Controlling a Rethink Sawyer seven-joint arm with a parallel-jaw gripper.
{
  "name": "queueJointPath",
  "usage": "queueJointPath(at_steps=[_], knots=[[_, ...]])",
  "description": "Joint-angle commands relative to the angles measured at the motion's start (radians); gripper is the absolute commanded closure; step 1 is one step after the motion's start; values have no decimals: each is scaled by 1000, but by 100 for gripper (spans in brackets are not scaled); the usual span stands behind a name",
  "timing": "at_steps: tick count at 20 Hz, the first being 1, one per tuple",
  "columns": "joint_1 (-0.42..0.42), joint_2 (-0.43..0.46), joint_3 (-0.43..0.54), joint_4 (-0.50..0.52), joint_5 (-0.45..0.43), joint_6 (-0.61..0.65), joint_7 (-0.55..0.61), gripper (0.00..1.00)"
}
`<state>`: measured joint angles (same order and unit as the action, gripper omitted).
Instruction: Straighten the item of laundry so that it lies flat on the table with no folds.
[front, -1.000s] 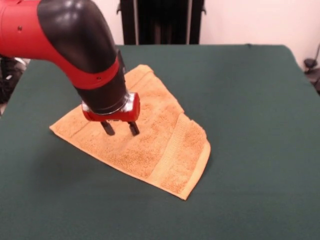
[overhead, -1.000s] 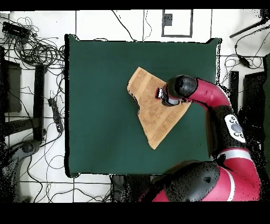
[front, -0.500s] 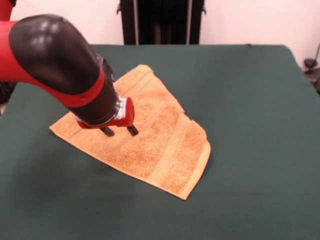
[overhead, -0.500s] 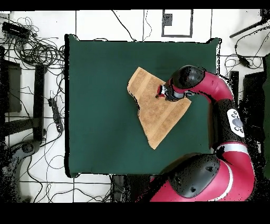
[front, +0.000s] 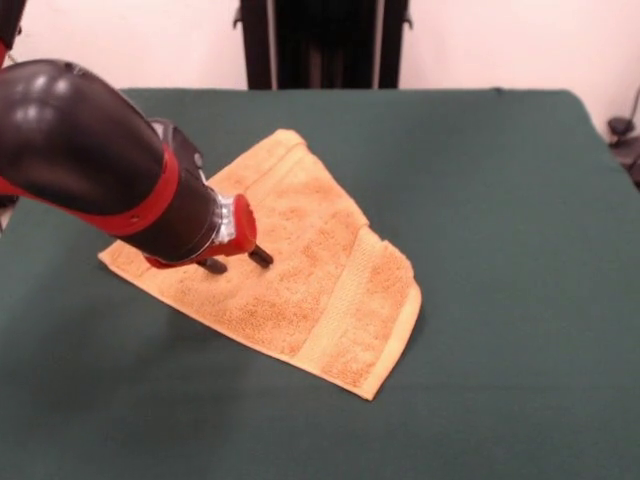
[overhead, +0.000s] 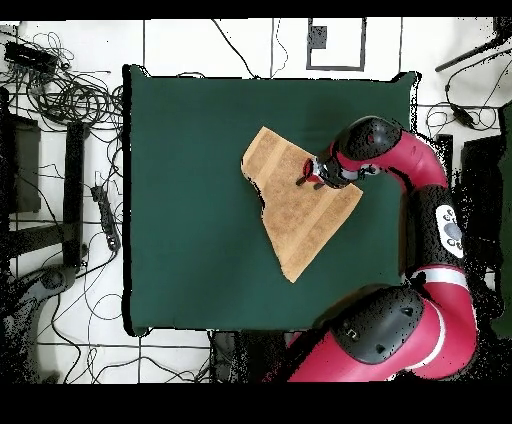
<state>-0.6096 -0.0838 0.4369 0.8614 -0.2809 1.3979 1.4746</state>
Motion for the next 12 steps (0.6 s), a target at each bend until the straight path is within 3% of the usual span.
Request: queueJointPath(at_steps=[1, 12], knots=[[-2, 233, 124, -170, -204, -351, -559, 0], [-11, 275, 158, -232, -235, -353, -662, 0]])
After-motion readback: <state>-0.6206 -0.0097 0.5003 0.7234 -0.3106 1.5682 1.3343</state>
